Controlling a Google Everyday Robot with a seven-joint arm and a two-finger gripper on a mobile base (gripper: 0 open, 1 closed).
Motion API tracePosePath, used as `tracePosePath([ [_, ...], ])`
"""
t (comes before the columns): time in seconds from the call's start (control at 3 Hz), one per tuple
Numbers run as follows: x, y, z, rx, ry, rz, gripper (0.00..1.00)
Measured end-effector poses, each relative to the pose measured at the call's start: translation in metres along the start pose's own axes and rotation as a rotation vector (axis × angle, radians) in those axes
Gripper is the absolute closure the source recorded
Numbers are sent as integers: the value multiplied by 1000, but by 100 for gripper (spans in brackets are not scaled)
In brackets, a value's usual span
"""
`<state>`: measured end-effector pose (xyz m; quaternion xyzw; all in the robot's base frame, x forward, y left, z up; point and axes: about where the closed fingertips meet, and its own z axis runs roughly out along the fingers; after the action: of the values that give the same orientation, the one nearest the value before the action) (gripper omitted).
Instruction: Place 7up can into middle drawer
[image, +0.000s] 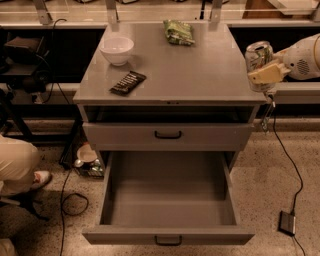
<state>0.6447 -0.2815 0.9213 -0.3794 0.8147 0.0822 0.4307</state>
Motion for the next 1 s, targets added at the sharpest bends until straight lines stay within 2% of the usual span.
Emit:
tracePosePath([
  [0.33, 15, 13, 5, -30, 24, -8, 100],
  [0.67, 39, 40, 1, -81, 62, -8, 100],
  [1.0, 83, 84, 7, -169, 127, 32, 100],
])
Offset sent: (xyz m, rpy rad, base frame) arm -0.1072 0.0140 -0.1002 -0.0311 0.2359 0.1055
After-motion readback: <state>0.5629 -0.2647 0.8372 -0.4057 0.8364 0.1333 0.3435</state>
